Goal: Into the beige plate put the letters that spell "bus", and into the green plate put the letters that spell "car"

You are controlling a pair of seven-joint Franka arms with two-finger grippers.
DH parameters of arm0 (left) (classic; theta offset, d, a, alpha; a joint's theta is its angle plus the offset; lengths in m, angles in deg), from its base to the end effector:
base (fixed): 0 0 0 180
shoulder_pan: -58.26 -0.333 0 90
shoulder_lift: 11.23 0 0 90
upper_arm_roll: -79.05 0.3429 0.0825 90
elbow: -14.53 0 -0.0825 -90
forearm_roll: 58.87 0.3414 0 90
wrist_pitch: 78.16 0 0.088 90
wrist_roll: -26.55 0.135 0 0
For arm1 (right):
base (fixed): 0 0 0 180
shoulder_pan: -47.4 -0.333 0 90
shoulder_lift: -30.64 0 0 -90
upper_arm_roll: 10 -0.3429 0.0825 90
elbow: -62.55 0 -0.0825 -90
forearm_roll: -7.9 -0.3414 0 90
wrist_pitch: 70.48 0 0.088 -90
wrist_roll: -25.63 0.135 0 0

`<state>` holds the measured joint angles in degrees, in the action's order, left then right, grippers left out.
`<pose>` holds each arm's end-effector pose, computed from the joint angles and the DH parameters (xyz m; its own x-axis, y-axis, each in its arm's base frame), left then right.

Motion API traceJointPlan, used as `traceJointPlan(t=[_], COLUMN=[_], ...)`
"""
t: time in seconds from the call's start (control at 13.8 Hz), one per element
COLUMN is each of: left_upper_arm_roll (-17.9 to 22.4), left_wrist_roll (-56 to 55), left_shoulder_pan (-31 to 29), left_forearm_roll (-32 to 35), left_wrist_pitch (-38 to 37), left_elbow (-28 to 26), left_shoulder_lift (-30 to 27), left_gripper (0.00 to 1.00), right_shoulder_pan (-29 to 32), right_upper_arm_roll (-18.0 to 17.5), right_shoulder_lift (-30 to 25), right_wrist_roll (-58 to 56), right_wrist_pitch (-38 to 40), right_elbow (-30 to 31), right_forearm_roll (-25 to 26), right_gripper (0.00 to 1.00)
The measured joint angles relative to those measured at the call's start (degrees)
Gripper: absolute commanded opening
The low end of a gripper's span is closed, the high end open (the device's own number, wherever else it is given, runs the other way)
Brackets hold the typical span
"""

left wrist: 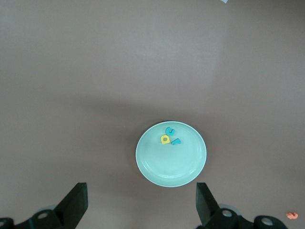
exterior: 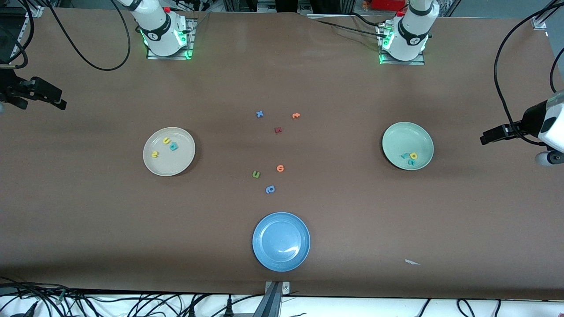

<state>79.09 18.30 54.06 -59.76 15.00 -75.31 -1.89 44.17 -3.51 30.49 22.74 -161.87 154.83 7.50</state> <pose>0.5592 0.0394 0.5415 0.9705 0.2167 -0.1060 0.2179 -0.9760 0.0000 0.5113 -0.0283 0.6097 0.9999 -0.0066 -0.0125 -0.0067 -0.9999 -0.0079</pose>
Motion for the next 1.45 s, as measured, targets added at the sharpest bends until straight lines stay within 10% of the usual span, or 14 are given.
traceJointPlan(t=[0.36,1.45], left_upper_arm_roll=[0.05,0.39], left_wrist_roll=[0.31,0.7], left_shoulder_pan=[0.24,0.49], left_forearm_roll=[-0.01,-0.01], left_wrist_pitch=[7.77,8.01], left_elbow=[-10.12,-13.37], left_shoulder_lift=[-5.35,-9.75], left_gripper=[1.0,0.99], right_shoulder_pan=[0.0,0.01], right_upper_arm_roll=[0.07,0.85], right_shoulder_lift=[0.0,0.13], right_wrist_roll=[-0.01,-0.08], right_wrist_pitch=[0.0,0.07], right_elbow=[0.0,0.0], right_forearm_roll=[0.0,0.0], right_gripper=[1.0,1.0])
